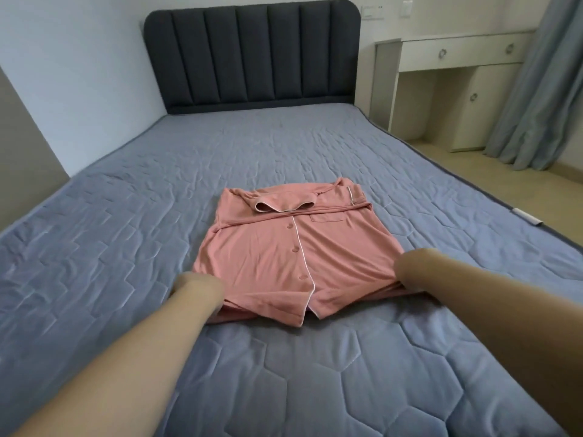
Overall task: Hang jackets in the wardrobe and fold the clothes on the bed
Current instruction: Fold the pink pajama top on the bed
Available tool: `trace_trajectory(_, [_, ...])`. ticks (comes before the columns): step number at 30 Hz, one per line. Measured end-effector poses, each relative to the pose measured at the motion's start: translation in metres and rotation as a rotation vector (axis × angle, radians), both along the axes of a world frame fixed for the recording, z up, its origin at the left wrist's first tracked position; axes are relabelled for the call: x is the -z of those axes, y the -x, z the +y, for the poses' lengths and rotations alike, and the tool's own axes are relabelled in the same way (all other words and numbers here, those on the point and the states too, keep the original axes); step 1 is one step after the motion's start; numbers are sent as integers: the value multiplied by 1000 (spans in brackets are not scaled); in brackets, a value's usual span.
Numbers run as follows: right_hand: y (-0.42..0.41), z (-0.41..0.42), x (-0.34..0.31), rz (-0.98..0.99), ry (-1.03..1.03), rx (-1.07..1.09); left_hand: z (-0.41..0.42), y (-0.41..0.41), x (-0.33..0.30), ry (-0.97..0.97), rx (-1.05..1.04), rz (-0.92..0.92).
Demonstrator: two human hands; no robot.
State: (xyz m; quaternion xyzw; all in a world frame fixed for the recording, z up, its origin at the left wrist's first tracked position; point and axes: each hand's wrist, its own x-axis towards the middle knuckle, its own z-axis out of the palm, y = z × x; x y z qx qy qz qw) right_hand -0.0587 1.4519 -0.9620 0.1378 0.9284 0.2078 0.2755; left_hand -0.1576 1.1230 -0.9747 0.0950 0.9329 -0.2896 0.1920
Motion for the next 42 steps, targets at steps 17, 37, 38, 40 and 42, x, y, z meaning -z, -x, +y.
trace_trajectory(17, [174,52,-60,818,231,272,16,169,-56,-416,-139,708])
trace_trajectory(37, [366,94,117,1120,288,382,83,347,103,-786,-312,822])
trace_trajectory(38, [366,95,111,1109,294,389,84,345,98,-750,-278,844])
trace_trajectory(40, [370,102,95,1084,235,344,84,348,86,-726,-149,945])
trace_trajectory(42, [375,116,70,1075,131,262,77,362,68,-770,-65,1068])
